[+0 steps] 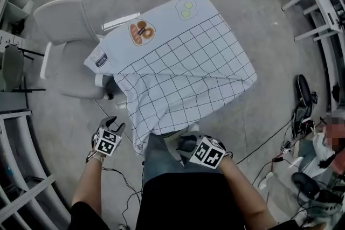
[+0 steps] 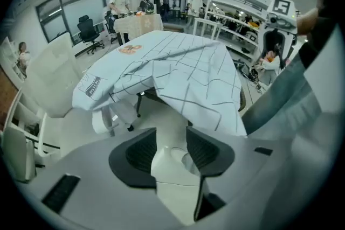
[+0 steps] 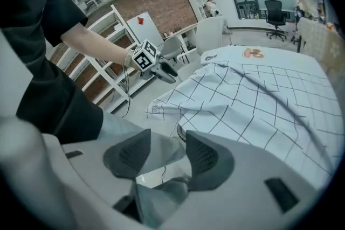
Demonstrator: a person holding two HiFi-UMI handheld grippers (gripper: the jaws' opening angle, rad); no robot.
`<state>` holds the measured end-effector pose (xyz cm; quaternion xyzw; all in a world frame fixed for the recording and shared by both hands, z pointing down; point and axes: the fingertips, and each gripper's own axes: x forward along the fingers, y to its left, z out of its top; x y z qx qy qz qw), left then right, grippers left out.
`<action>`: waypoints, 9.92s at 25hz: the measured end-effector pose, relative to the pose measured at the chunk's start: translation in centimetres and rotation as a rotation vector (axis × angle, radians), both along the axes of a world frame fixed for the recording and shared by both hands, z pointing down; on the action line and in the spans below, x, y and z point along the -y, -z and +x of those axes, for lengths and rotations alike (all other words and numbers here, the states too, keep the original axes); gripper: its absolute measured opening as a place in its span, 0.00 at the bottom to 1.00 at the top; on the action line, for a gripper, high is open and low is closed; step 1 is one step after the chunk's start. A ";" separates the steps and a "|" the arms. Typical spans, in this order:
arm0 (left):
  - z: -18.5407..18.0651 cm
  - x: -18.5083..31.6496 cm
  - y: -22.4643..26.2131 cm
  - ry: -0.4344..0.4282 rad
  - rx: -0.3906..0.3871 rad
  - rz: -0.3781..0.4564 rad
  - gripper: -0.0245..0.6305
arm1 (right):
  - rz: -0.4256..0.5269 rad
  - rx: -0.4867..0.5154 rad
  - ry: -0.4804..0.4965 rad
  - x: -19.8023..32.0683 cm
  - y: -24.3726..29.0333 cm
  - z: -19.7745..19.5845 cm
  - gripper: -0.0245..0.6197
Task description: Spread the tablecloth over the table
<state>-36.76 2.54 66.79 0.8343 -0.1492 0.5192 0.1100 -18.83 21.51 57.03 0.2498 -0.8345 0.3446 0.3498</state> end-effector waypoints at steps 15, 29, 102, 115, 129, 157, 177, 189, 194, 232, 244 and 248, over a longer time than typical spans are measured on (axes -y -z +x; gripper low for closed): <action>4.8 -7.9 -4.1 0.487 -0.074 -0.069 0.24 | 0.008 0.030 0.067 -4.8 -0.8 5.5 0.34; 2.2 -12.6 -6.6 0.455 -0.089 -0.123 0.06 | 0.000 -0.037 0.066 -2.6 -1.6 4.0 0.34; 4.0 10.9 1.5 0.428 -0.028 0.068 0.31 | 0.111 -0.044 -0.187 14.6 2.0 6.6 0.34; 5.7 29.0 -4.3 0.263 0.015 0.053 0.37 | 0.010 -0.110 -0.418 21.5 0.5 4.9 0.34; 10.9 33.9 -11.5 0.392 -0.018 -0.114 0.07 | -0.111 -0.171 -0.598 21.0 -1.2 6.0 0.34; 9.7 30.9 -4.3 0.243 -0.146 0.003 0.23 | -0.025 -0.194 -0.684 21.9 0.0 7.2 0.35; 11.4 8.6 3.4 0.227 -0.091 0.085 0.23 | 0.164 -0.166 -0.683 9.7 1.1 17.9 0.35; 15.9 -7.1 6.7 0.354 -0.061 0.096 0.23 | 0.178 -0.171 -0.574 -0.8 0.2 26.7 0.36; 18.1 -9.4 5.7 0.340 -0.072 0.034 0.24 | 0.171 -0.189 -0.649 -1.5 -0.3 29.8 0.36; 23.2 -9.8 -2.2 0.539 0.031 -0.148 0.33 | -0.080 -0.497 -0.289 10.2 -9.8 46.0 0.48; 23.6 -11.5 -3.9 0.631 0.086 -0.135 0.34 | -0.091 -0.498 -0.225 8.7 -13.1 48.5 0.49; 23.8 -11.4 -3.7 0.629 0.096 -0.138 0.31 | -0.110 -0.510 -0.204 8.9 -13.0 48.7 0.47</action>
